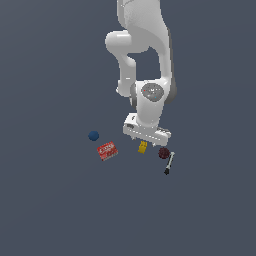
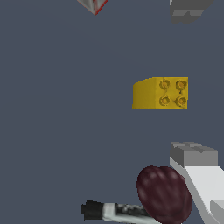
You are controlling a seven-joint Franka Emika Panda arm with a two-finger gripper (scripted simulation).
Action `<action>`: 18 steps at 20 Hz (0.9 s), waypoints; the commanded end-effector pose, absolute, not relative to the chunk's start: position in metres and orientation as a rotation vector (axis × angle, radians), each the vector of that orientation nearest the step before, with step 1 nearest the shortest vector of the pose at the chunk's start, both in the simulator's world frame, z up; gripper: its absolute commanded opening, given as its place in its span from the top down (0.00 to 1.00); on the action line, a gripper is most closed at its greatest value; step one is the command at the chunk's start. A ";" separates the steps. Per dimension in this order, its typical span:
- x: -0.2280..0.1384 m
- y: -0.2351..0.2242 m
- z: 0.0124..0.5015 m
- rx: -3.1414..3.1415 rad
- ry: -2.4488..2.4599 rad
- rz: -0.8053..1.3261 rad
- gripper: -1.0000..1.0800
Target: Pick up a designated object from a clutter of objects.
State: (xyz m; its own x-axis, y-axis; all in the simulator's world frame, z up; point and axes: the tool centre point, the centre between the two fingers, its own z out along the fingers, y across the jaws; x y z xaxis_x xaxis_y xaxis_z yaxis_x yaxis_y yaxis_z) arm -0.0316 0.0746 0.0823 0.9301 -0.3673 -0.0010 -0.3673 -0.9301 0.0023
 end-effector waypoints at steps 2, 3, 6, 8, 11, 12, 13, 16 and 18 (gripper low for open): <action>-0.035 0.076 0.074 3.080 -0.618 0.000 0.04; -0.036 0.077 0.073 3.079 -0.622 0.000 0.04; -0.036 0.077 0.073 3.079 -0.619 -0.002 0.04; -0.036 0.077 0.072 3.079 -0.619 -0.002 0.04; -0.036 0.077 0.066 3.079 -0.620 -0.001 0.04; -0.036 0.077 0.062 3.079 -0.620 -0.001 0.04; -0.036 0.077 0.058 3.079 -0.620 -0.001 0.04; -0.037 0.077 0.044 3.079 -0.622 -0.001 0.04; -0.037 0.077 0.035 3.079 -0.623 0.000 0.04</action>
